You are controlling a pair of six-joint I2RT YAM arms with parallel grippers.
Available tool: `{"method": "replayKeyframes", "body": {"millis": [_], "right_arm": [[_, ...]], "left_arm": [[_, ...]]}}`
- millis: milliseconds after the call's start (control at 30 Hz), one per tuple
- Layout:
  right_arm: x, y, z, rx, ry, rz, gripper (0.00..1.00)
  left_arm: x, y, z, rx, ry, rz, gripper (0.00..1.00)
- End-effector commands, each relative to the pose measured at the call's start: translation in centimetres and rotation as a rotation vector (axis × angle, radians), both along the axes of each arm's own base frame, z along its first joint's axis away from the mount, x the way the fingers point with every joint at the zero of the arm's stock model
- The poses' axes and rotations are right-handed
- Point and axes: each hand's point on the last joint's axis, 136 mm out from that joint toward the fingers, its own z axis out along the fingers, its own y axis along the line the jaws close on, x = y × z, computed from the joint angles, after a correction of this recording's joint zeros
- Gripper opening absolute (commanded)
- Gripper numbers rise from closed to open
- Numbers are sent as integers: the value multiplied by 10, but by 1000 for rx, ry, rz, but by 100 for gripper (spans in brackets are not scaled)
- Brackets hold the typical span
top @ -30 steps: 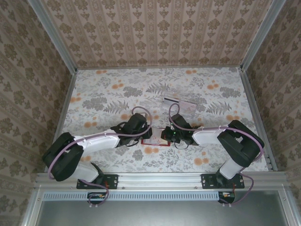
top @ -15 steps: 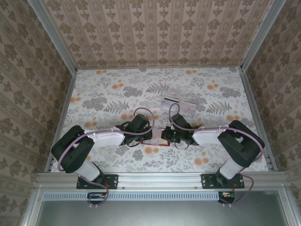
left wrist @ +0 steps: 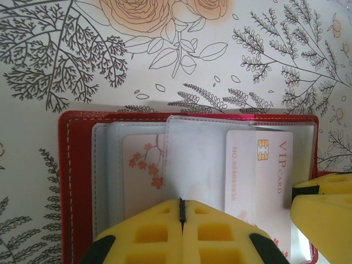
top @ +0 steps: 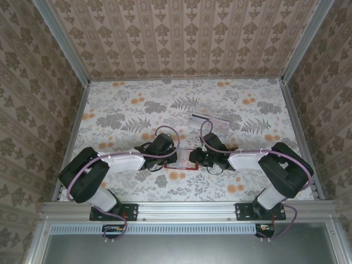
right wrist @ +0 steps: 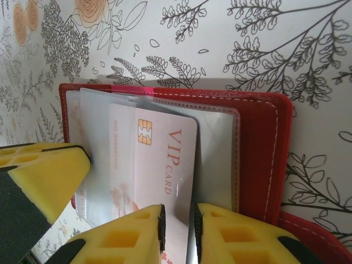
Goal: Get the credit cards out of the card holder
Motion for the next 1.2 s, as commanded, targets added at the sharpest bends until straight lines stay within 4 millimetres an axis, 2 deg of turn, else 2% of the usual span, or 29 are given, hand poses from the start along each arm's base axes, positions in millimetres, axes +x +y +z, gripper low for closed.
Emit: {"method": "replayKeyframes", "body": {"millis": [0,333,700,1167], "right_arm": [[0,6,0,19,4,21,25],[-1,13,-4,19,13,36,26],[3,21,2,45,-4,46,24],[7,25,-9,61,22,21,28]], "left_arm": [[-12,17,-23,84,58,20,0],[-14,15,-26,85,67,14,0],[-16,14,-29,86,71,9,0],[-17,15,-29,90,72,9,0]]}}
